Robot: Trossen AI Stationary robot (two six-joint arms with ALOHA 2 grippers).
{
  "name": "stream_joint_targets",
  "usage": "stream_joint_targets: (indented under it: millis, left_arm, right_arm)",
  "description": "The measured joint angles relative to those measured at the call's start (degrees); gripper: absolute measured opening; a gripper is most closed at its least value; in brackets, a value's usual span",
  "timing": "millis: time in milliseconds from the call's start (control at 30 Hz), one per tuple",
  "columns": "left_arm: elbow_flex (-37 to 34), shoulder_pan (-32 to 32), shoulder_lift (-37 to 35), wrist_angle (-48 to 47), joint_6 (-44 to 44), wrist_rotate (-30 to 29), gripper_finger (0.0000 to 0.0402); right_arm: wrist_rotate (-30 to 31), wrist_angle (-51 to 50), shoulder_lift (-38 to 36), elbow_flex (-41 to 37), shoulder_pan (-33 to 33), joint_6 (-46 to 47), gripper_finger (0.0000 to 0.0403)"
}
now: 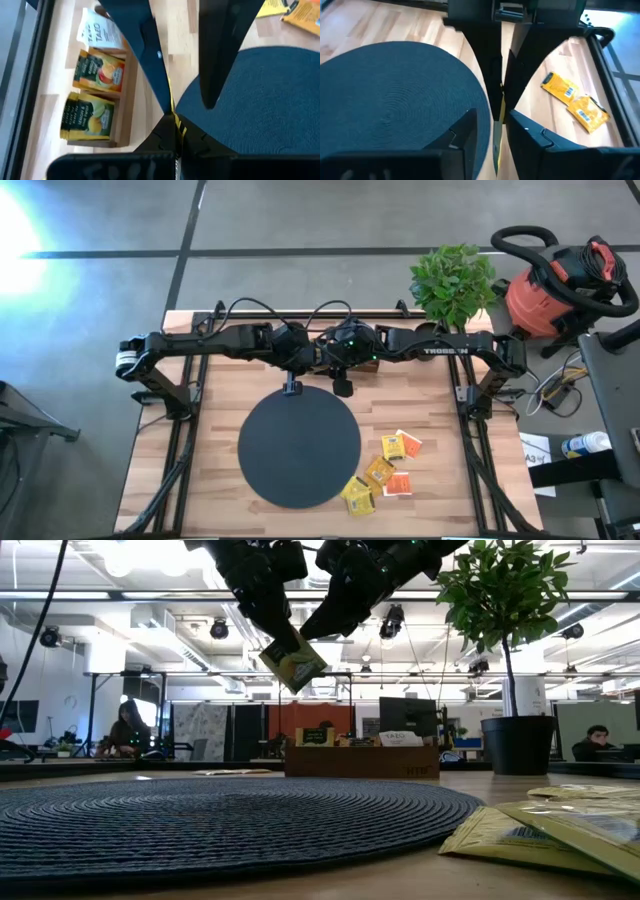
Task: Pick & Place Tea
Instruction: Put the yellow tea bag into the left section of the wooden organizer
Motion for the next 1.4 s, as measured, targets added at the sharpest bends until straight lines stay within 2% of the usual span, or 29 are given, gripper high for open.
stream_joint_targets:
  millis: [533, 1000, 1267, 1400]
  left_arm:
    - [2.44, 0.02, 0.0, -2.01, -0.09, 0.2, 0.0]
    - [3.11, -0.09, -0.23, -1.03, -0.15, 0.58, 0.0]
    - [3.59, -0.07, -0.17, -2.35, -0.17, 0.37, 0.0]
    - [3.55, -0.07, -0.17, -4.91, -0.17, 0.35, 0.0]
  right_arm:
    - [2.28, -0.03, -0.04, 0.02, -0.22, 1.52, 0.0045]
    - [2.49, -0.54, 0.95, -1.23, -0.24, 2.63, 0.0074]
    - [2.47, 0.78, 2.8, -1.25, -0.24, 4.48, 0.0054]
    - [2.47, 1.13, 2.68, -1.2, -0.24, 4.39, 0.0057]
